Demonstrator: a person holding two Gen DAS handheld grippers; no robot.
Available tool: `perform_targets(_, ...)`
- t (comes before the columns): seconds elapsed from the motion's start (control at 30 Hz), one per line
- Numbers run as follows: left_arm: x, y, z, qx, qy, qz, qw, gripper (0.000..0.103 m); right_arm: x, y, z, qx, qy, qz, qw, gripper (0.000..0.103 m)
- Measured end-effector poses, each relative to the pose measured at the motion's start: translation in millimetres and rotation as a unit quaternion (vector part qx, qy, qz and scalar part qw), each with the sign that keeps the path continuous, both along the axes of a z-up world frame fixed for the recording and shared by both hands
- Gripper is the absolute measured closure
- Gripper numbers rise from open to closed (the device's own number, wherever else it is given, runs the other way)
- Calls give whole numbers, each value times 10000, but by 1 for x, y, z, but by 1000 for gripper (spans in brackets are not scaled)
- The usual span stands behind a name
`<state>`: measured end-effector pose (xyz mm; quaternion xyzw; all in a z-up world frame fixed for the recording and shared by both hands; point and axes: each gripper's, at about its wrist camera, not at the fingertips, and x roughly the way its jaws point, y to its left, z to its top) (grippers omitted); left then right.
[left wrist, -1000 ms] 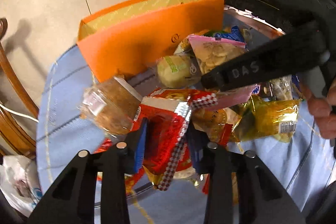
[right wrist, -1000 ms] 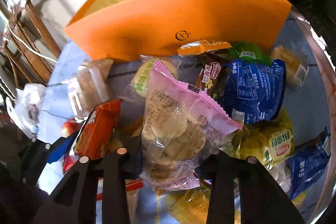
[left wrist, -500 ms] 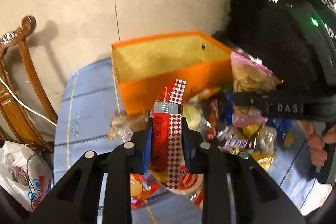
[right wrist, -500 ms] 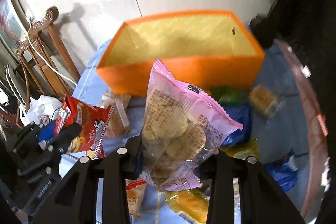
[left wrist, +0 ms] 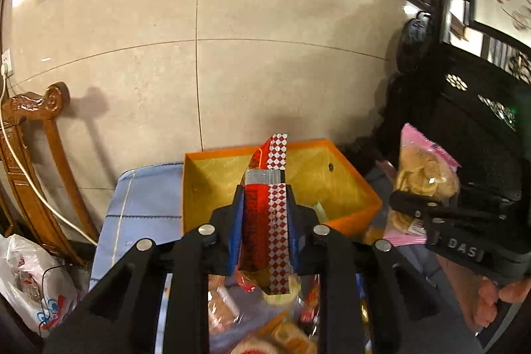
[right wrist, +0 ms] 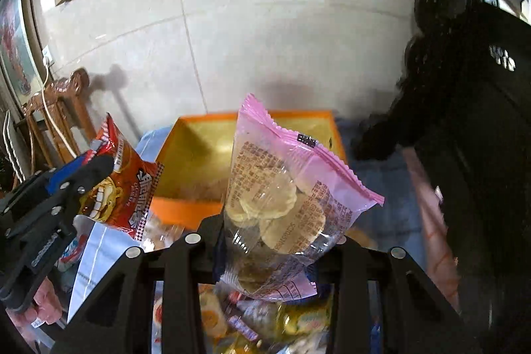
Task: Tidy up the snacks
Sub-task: 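Release the red snack into the orange box while the right tool releases the cookie bag, then grasp the clear bread bag with the left tool while the right tool grasps the blue bag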
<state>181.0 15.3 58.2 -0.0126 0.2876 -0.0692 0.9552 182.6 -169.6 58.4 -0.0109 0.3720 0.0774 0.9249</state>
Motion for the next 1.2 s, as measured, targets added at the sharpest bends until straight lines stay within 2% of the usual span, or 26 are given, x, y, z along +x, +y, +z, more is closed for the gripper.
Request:
perform_targets(0.17,43,-8,10,31,-99,21,9999,83,40,-8,12,-51,-177,3,9998,66)
perform_targets(0.33,89,-18,14,129,-147,71,9998,83,94,-8,-5,13,-10,-4,10000,66)
perform_targets(0.37,100,-19,12,145,-143,73,9998,81,102,-7,-10,65,89,50,9999,63)
perform_targets(0.4,108,-20,9,156,-144,102,9997,76,112,-7,-17,137,208,105,9996,48)
perform_targets(0.43,117,-20,6,201,-124,194,9995,37,122,-8,-24,128,310,54,9994,29)
perform_targets(0.47,121,-19,5,211,-145,372,9990,5,127,-7,-29,-74,317,-93,9994,3)
perform_targets(0.53,123,-13,3,92,-249,625,9977,4,131,-8,-36,-181,289,-83,9994,4)
perform_targets(0.63,124,-2,-5,57,-33,717,9974,4,126,-16,-41,5,409,-186,9990,4)
perform_targets(0.73,109,10,-14,311,125,773,9964,4,108,-25,-42,189,505,-166,9984,4)
perform_targets(0.9,59,36,-39,657,400,767,9941,4,65,-35,-53,-146,478,-113,9987,4)
perform_targets(1.0,23,47,-61,883,580,709,9919,4,39,-44,-81,-158,809,-5,9966,4)
perform_targets(1.2,-14,53,-119,897,1046,633,9884,4,18,-47,-149,-305,1420,-58,9894,4)
